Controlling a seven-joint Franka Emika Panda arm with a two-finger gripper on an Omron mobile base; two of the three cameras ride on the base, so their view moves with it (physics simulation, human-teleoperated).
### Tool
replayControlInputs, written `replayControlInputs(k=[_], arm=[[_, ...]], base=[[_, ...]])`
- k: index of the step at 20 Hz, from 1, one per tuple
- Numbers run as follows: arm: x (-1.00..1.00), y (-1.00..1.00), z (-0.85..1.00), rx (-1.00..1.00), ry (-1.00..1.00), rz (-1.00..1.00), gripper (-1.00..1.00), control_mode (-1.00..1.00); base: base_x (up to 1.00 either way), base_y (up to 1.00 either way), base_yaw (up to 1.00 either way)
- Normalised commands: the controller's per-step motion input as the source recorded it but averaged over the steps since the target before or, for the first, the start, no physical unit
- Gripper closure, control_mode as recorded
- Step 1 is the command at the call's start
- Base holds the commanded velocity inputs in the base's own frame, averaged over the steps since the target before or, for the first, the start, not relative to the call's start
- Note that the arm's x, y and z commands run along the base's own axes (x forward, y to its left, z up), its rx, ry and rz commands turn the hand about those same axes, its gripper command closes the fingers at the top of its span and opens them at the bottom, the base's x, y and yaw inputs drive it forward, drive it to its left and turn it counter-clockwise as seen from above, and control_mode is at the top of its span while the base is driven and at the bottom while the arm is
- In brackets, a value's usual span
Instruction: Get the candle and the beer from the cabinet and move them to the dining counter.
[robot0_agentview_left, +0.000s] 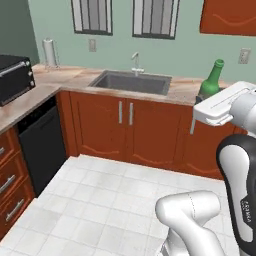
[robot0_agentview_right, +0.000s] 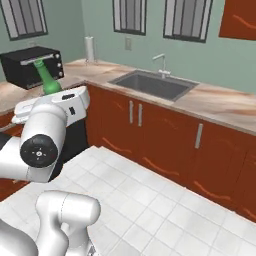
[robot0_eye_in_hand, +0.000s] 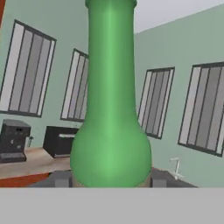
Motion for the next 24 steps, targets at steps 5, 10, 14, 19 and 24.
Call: replayControlInputs(k=[5,10,14,19,24], arm=[[0.00,0.00,0.00,0.00,0.00,0.00,1.00,1.00],[0.00,0.00,0.00,0.00,0.00,0.00,1.00,1.00],[0.00,0.00,0.00,0.00,0.00,0.00,1.00,1.00],[0.00,0.00,0.00,0.00,0.00,0.00,1.00,1.00],[0.00,0.00,0.00,0.00,0.00,0.00,1.00,1.00]], base=[[-0.43,-0.09,-0.59],[-0.39,-0.11,-0.60],[-0.38,-0.05,-0.61],[-0.37,0.00,-0.65],[-0.34,0.00,-0.63]])
